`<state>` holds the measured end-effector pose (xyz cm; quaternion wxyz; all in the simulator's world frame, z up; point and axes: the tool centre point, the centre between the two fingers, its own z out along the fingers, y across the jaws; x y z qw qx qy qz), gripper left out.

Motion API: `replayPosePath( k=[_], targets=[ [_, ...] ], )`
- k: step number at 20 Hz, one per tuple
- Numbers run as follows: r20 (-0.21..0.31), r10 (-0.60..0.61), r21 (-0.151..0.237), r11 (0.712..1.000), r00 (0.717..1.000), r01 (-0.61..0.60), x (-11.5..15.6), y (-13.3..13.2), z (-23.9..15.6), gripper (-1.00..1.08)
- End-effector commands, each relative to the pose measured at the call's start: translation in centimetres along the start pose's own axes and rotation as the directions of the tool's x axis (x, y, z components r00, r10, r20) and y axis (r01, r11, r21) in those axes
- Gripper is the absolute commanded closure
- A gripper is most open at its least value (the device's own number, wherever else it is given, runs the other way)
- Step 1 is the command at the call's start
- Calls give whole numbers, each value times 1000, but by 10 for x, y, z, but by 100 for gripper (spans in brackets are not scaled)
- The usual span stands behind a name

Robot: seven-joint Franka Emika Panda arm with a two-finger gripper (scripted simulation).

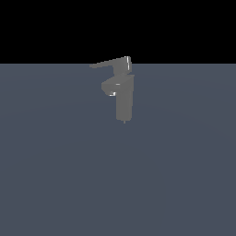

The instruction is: Turn on the faucet by rotating a designated handle.

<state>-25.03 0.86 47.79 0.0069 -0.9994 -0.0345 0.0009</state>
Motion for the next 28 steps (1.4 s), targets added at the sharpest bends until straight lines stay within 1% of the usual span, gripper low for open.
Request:
replayPosePath(
  k=[1, 4, 10, 19, 24, 28],
  targets=[
    [0, 0, 0, 1000, 1000, 0, 0, 0, 0, 108],
    [2, 6, -6, 1000, 1000, -6, 1, 2, 2, 108],
    [12, 27, -33, 999, 1000, -26, 6, 9, 8, 108],
    [14, 56, -27, 998, 998, -56, 13, 8, 6, 108],
    [18, 112, -18, 994, 994, -112, 26, 8, 1, 108],
    [24, 177, -10, 984, 984, -177, 42, 8, -3, 108]
  ],
)
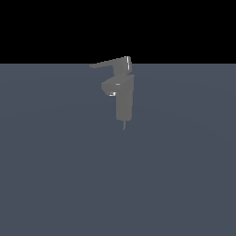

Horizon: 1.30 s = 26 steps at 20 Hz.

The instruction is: Turn on the faucet by rotating a designated handle.

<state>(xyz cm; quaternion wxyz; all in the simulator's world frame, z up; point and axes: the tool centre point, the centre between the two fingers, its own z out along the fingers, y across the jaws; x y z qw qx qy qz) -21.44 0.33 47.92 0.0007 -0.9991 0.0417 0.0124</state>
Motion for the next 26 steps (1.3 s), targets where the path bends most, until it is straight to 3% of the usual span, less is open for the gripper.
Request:
replayPosePath(
  k=[1, 7, 13, 19, 26],
  targets=[
    [5, 45, 7, 999, 999, -45, 11, -2, -3, 108],
    [25, 185, 21, 982, 982, -186, 45, -8, -9, 108],
    [49, 331, 28, 943, 943, -332, 82, -14, -10, 108],
    [73, 469, 25, 881, 880, -472, 119, -20, -7, 108],
    [97, 618, 9, 783, 780, -622, 163, -28, 3, 108]
  ],
)
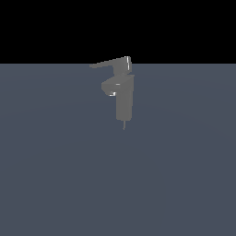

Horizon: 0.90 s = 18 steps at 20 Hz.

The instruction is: Turn on the faucet by rotating a designated handle.

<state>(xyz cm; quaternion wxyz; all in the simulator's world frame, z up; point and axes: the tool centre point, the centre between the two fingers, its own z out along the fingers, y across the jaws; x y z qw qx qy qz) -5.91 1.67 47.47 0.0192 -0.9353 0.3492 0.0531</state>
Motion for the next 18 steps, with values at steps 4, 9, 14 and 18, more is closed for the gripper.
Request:
replayPosePath(
  k=[4, 9, 14, 18],
  targets=[
    [15, 142, -5, 990, 990, -142, 25, -26, 10, 108],
    [24, 268, -14, 963, 963, -268, 46, -48, 22, 108],
    [29, 388, -27, 921, 921, -388, 67, -71, 38, 108],
    [29, 480, -38, 877, 877, -479, 83, -88, 53, 108]
  ],
)
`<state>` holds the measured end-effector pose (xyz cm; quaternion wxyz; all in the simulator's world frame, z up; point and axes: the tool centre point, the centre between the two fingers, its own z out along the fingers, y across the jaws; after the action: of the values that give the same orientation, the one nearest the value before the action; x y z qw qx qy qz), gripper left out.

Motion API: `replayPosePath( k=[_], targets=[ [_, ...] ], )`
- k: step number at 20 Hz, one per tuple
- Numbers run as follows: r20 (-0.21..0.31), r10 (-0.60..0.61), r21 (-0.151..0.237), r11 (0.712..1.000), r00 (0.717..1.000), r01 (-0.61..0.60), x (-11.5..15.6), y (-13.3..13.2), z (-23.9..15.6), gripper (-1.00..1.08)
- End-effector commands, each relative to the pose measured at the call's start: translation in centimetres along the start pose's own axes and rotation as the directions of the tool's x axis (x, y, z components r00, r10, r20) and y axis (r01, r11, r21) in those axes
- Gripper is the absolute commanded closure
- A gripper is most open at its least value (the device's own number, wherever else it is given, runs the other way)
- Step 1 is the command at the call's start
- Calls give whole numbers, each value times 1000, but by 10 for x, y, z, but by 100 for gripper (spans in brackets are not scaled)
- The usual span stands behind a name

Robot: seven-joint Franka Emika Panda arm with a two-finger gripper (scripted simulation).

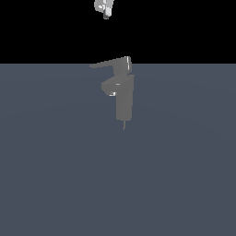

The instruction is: Turn on the faucet by rotating a designated handle.

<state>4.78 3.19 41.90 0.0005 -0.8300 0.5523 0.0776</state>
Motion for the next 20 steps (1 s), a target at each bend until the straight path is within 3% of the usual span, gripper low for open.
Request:
replayPosePath(
  k=[1, 10, 20],
  targets=[
    [1, 65, -5, 998, 998, -65, 4, -15, 9, 108],
    [-5, 286, -27, 958, 958, -286, 16, -63, 50, 108],
    [-28, 502, -44, 863, 865, -503, 24, -109, 103, 108]
  ],
)
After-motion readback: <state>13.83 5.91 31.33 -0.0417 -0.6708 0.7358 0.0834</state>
